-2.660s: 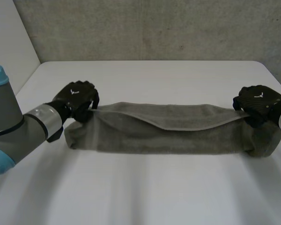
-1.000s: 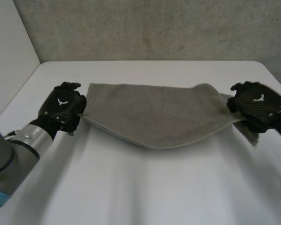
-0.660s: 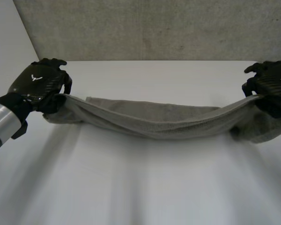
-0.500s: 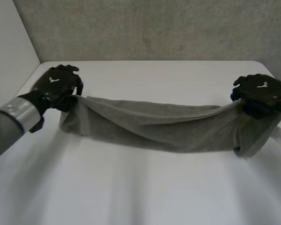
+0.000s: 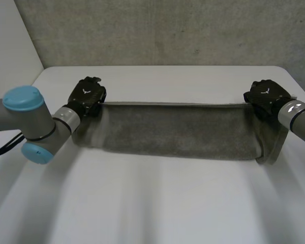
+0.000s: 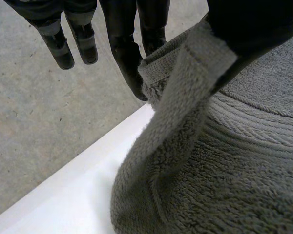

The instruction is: Fold the towel.

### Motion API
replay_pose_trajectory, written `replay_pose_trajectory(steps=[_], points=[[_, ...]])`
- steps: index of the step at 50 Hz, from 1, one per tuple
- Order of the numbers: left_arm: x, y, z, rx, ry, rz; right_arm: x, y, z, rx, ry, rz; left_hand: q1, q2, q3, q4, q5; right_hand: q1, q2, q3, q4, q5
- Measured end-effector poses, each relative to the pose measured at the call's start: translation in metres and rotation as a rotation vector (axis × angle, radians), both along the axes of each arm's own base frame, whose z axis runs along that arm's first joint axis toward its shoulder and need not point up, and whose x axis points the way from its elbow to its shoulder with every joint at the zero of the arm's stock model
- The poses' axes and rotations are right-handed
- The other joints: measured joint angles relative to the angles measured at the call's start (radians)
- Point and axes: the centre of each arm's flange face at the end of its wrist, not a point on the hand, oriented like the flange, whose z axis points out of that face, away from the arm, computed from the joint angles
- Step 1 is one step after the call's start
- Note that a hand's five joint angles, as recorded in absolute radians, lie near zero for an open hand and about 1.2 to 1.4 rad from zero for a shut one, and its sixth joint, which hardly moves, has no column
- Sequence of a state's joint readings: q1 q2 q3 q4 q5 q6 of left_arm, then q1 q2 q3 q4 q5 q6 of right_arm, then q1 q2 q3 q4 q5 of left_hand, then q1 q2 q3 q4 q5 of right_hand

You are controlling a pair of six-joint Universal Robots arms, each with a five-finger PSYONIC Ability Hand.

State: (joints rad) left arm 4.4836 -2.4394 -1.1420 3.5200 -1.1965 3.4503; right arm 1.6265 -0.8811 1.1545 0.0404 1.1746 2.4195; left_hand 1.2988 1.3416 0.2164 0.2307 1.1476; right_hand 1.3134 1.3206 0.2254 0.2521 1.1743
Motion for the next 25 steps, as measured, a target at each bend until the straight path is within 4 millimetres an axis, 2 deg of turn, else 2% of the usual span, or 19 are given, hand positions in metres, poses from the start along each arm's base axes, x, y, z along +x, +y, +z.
replay_pose_trajectory(steps=[16,19,21,22,24,25], points=[[-0.009,-0.006,-0.021,-0.083,0.006,-0.02,0.004,-0.017,-0.042,-0.011,0.018,0.006,0.0,0.0,0.0,0.0,0.0,-0.001,-0.001,0.0,0.0,0.0],[-0.01,-0.007,-0.023,-0.091,0.007,-0.022,0.005,-0.02,-0.046,-0.029,0.026,0.007,-0.026,-0.035,0.0,0.0,-0.02,-0.198,-0.205,0.0,0.0,-0.195],[-0.01,-0.007,-0.024,-0.098,0.008,-0.023,0.005,-0.024,-0.048,-0.052,0.033,0.005,-0.317,-0.359,0.0,0.0,-0.323,-0.418,-0.419,0.0,0.0,-0.42],[-0.01,-0.007,-0.024,-0.1,0.008,-0.023,0.006,-0.024,-0.048,-0.059,0.034,0.004,-0.399,-0.443,0.0,0.0,-0.428,-0.484,-0.472,0.0,0.0,-0.491],[-0.01,-0.008,-0.023,-0.107,0.009,-0.023,0.007,-0.028,-0.045,-0.086,0.037,-0.008,-0.81,-0.841,0.0,0.0,-0.837,-0.677,-0.665,0.0,0.0,-0.711],[-0.01,-0.008,-0.023,-0.109,0.009,-0.023,0.007,-0.028,-0.044,-0.091,0.037,-0.012,-0.885,-0.94,0.0,0.0,-0.925,-0.715,-0.711,0.0,0.0,-0.756]])
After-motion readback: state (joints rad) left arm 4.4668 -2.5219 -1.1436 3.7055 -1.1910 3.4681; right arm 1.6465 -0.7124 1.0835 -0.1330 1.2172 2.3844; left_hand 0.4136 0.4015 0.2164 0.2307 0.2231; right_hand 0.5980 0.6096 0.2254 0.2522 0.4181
